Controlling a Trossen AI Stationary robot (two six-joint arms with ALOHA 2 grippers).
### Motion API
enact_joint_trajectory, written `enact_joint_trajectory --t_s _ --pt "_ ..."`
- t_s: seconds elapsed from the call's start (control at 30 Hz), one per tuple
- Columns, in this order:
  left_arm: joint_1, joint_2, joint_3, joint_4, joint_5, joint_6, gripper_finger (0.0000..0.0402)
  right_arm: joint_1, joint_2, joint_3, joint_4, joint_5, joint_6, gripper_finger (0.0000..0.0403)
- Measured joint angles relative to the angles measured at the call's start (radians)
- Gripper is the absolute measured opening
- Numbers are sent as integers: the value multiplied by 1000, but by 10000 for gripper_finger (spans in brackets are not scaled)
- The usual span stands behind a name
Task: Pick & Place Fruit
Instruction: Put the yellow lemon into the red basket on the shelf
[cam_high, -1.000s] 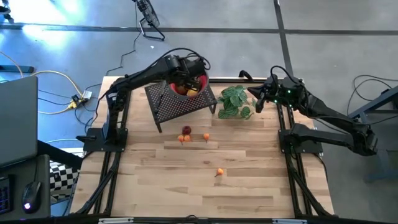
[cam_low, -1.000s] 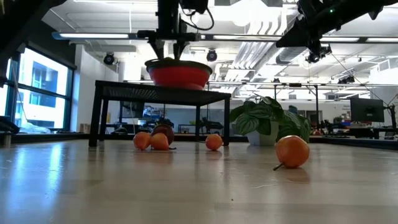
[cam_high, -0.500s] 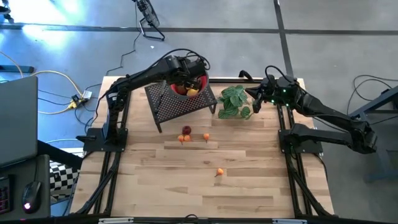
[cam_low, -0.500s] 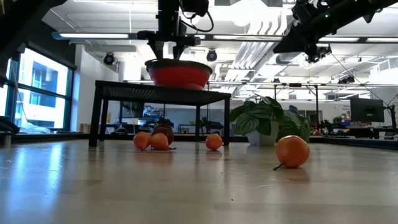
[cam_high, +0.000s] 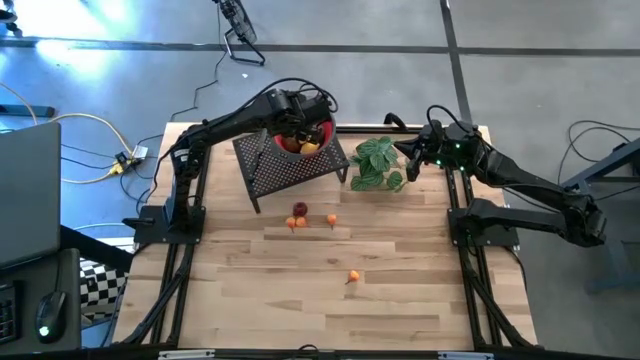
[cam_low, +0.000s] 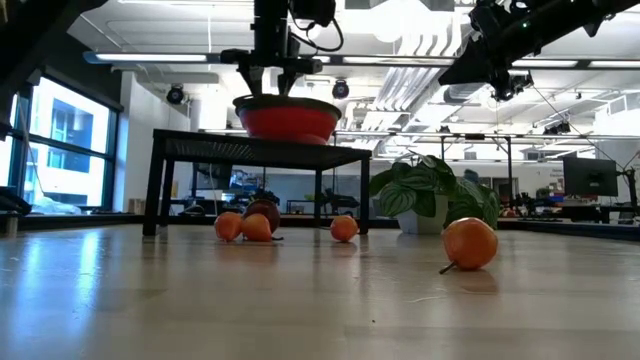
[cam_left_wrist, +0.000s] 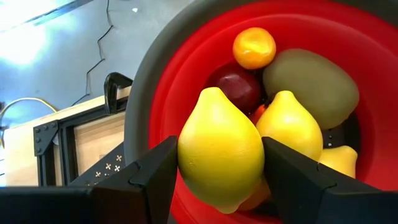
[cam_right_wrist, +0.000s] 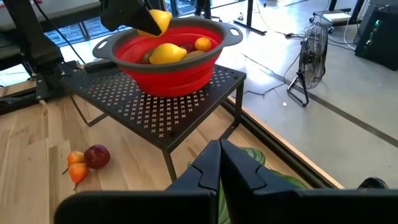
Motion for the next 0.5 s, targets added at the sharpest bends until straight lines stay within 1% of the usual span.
enact_joint_trajectory --t_s 0.13,0.37,0.5 --pt "0 0 0 0 1 -2 208 0 0 0 0 0 -16 3" --pt "0 0 0 19 1 -2 230 0 0 0 -1 0 -19 2" --pt "0 0 0 41 8 -2 233 0 0 0 -1 0 -19 2"
